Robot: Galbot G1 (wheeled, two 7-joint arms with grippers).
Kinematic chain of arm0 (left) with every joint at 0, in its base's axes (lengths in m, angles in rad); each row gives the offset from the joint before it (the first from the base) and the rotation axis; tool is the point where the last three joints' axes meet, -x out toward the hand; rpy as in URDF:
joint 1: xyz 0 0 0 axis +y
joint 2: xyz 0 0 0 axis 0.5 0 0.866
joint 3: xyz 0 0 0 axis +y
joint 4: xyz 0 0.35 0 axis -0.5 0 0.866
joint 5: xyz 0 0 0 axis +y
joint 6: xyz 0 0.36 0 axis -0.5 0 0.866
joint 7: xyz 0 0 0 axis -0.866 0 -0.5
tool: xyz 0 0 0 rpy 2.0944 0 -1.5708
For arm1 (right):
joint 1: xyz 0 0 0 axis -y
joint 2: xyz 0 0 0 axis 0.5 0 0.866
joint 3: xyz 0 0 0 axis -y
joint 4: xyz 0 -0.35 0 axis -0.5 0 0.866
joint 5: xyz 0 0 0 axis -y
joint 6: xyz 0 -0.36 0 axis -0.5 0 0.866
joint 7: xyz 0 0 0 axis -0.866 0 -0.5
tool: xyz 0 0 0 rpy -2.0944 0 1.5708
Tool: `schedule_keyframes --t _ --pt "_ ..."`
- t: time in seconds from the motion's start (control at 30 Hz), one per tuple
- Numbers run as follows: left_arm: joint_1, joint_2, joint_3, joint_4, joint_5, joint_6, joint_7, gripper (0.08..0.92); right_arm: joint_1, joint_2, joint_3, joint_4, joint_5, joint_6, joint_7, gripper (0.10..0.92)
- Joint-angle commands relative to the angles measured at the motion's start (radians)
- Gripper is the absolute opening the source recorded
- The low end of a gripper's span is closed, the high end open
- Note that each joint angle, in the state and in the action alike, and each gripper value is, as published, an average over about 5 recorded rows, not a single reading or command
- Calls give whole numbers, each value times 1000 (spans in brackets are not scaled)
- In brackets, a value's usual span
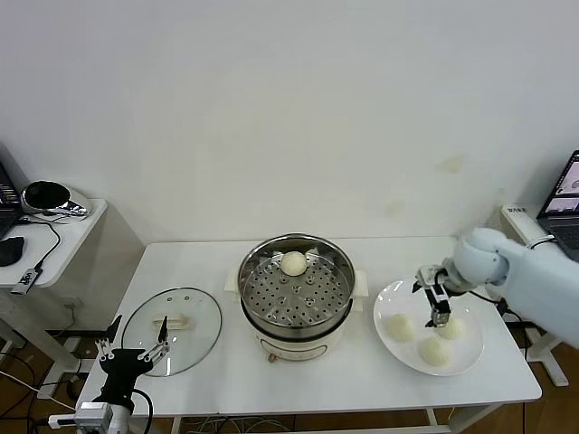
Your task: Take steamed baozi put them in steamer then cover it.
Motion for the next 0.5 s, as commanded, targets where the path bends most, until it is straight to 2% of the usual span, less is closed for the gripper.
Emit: schedule_keyframes --t 0.03,0.5 --pt "1 -2 0 2 1 -1 0 823 -158 72 89 -92 -43 19 23 823" --pt "-1 -6 1 8 2 -2 0 823 -196 154 118 -176 -72 31 28 823"
